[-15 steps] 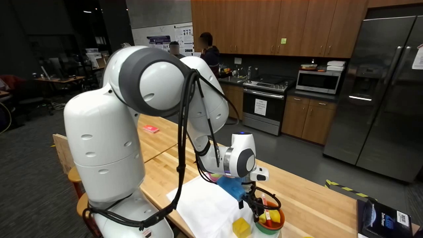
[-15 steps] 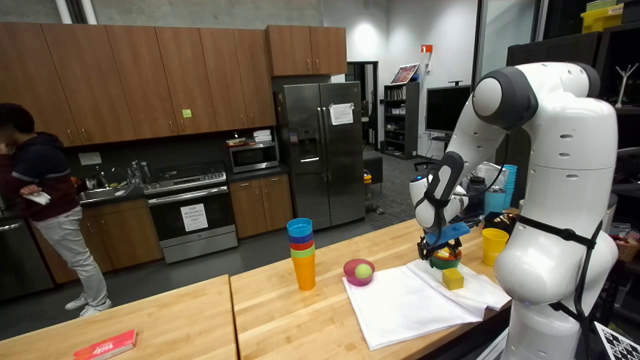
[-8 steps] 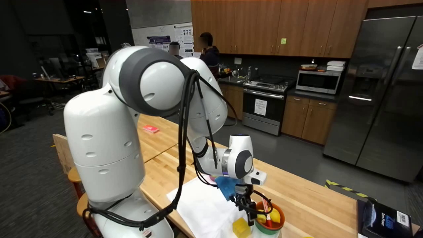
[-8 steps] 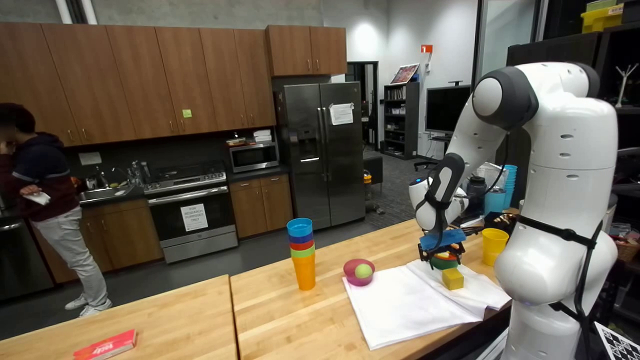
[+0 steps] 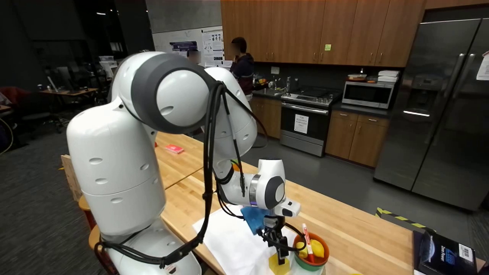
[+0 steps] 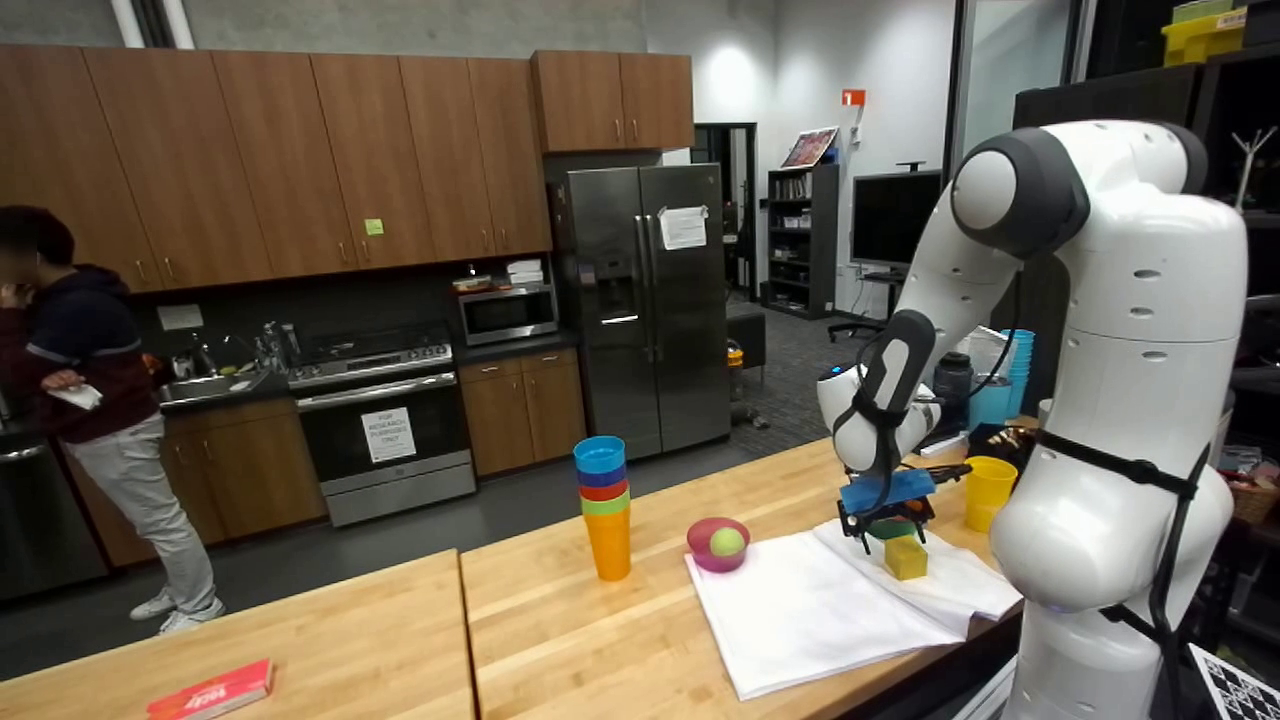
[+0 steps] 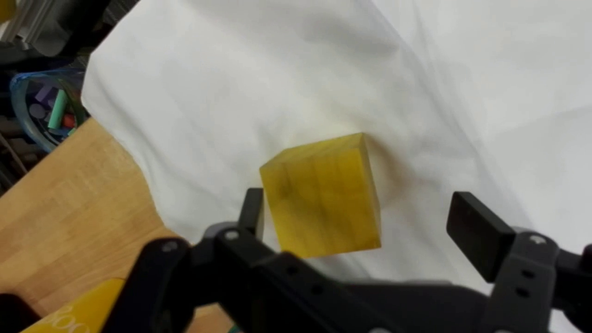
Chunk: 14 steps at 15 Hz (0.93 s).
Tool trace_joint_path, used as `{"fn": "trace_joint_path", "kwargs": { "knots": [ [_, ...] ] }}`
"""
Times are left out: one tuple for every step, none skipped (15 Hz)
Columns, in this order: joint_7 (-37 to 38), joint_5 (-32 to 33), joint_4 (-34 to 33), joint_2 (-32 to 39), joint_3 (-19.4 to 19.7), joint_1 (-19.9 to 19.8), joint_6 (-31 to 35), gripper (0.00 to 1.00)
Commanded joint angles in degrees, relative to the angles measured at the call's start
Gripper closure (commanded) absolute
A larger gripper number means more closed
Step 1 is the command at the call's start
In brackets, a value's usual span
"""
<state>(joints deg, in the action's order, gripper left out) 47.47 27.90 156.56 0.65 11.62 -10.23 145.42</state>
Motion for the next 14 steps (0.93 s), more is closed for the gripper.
{"fn": "trace_joint_path", "kwargs": {
  "knots": [
    [-0.09,-0.08,-0.04,-0.12,-0.15,-0.13,-0.11,0.0],
    [-0.11,-0.08,-0.04,-0.17,-0.16,-0.14,-0.12,0.0],
    [-0.12,-0.08,-0.03,-0.19,-0.17,-0.15,-0.12,0.0],
    [-0.14,-0.08,-0.02,-0.21,-0.17,-0.15,-0.12,0.0],
    [-1.74,0.96,0.37,0.04,-0.46,0.15,0.64,0.0],
    [-3.03,1.79,0.36,0.26,-0.56,0.24,0.36,0.0],
    [-2.77,5.16,-0.24,0.99,-0.67,0.41,-1.69,0.0],
    [-1.15,7.55,-0.59,1.74,-0.73,0.6,-2.98,0.0],
    [-2.21,8.67,-0.35,2.25,-0.64,0.6,-2.95,0.0],
    [-2.66,10.08,-0.14,2.27,-0.31,0.39,-3.37,0.0],
    [-2.45,11.66,0.08,2.57,-0.1,0.38,-3.21,0.0],
    [-1.17,13.45,0.31,2.65,-0.01,0.54,-3.46,0.0],
    [-0.98,14.81,0.69,2.62,0.27,0.42,-3.1,0.0],
    [-0.79,16.28,0.91,2.67,0.59,0.25,-2.77,0.0]
  ]
}}
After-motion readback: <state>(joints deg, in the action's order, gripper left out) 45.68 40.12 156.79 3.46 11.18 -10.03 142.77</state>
